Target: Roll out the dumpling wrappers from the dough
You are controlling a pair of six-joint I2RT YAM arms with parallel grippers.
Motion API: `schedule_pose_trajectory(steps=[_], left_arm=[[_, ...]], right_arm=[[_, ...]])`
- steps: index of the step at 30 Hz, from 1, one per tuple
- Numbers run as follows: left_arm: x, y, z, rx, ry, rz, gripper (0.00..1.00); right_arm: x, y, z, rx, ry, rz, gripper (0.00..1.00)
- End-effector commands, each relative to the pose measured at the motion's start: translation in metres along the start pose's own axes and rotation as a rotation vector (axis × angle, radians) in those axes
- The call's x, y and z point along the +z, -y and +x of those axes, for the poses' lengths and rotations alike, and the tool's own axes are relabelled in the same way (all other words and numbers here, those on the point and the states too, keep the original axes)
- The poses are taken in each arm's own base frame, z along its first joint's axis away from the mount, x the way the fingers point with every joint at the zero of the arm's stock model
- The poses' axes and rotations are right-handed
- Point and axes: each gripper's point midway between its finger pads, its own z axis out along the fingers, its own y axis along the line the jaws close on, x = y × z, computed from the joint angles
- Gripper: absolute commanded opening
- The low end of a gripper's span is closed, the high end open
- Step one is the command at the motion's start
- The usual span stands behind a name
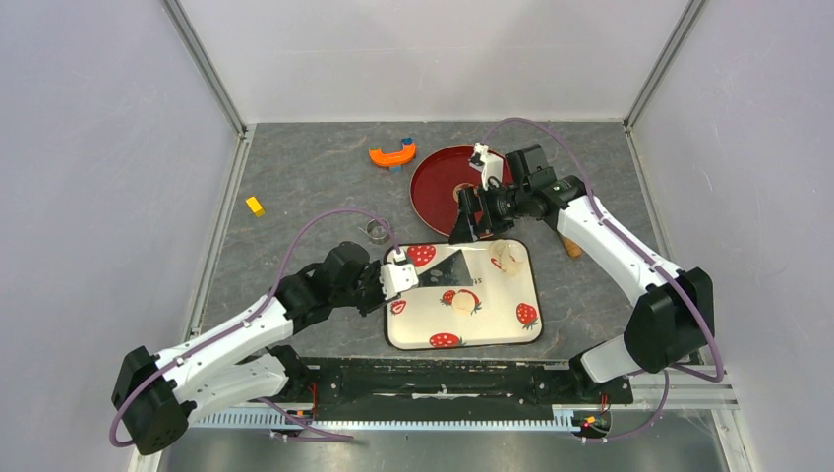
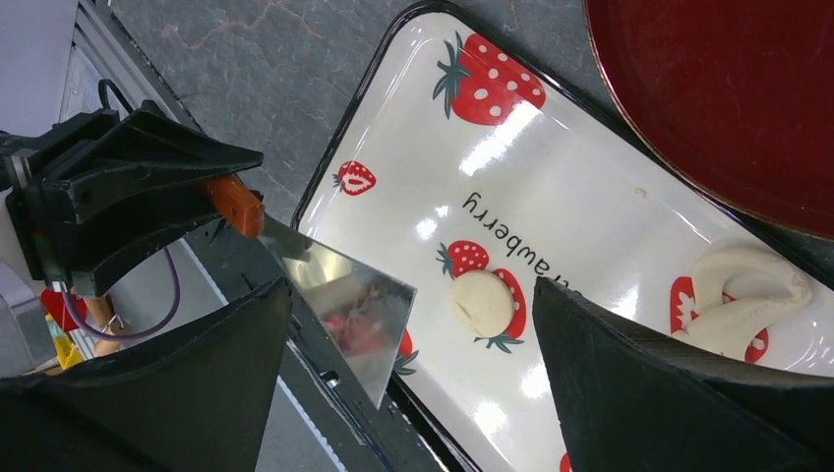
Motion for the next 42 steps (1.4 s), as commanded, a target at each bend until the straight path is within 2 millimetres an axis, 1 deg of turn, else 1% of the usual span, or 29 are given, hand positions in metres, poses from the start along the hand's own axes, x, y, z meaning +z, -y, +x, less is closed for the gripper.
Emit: schedule_pose_trajectory(steps=[1,5,10,14,19,22,27,29,33,36,38,42], left_arm=[[-0.006,-0.025,-0.032,-0.046,0.085,-0.109,0.02],[-0.01,-0.035,-0.049,-0.055,0.155,-0.156,0.02],[-0.021,-0.043,-0.07,-0.073,0.258,-0.206,0.02],[-0.028,-0.044,-0.082,-0.085,0.351,-0.224,0.02],[-0.032,-0.043,-0.085,-0.09,0.398,-0.232,0.02],[-0.031,-0.043,-0.082,-0.096,0.39,-0.237,0.02],[-0.024,-0.042,-0.071,-0.092,0.341,-0.235,0.02],[-0.021,-0.042,-0.065,-0.093,0.321,-0.24,0.02],[-0.016,-0.041,-0.056,-0.084,0.294,-0.241,0.02],[-0.011,-0.039,-0.046,-0.067,0.266,-0.238,0.02],[-0.009,-0.038,-0.04,-0.055,0.247,-0.234,0.02],[-0.005,-0.036,-0.025,-0.024,0.194,-0.227,0.02]], right_arm=[[-0.003,-0.004,0.005,0.001,-0.001,-0.021,0.93],[0.007,0.005,0.027,0.025,-0.055,-0.025,0.93],[0.016,0.015,0.047,0.044,-0.104,-0.016,0.92],[0.018,0.023,0.052,0.042,-0.112,0.018,0.92],[0.019,0.026,0.055,0.038,-0.121,0.028,0.92],[0.017,0.025,0.053,0.031,-0.11,0.031,0.92],[0.006,0.03,0.037,0.017,-0.045,0.08,0.93],[-0.003,0.038,0.031,0.032,-0.007,0.107,0.93],[-0.021,0.062,0.031,0.084,0.044,0.175,0.94],[-0.032,0.084,0.046,0.145,0.05,0.235,0.94],[-0.037,0.1,0.064,0.202,0.04,0.272,0.94],[-0.045,0.122,0.101,0.29,0.004,0.344,0.93]])
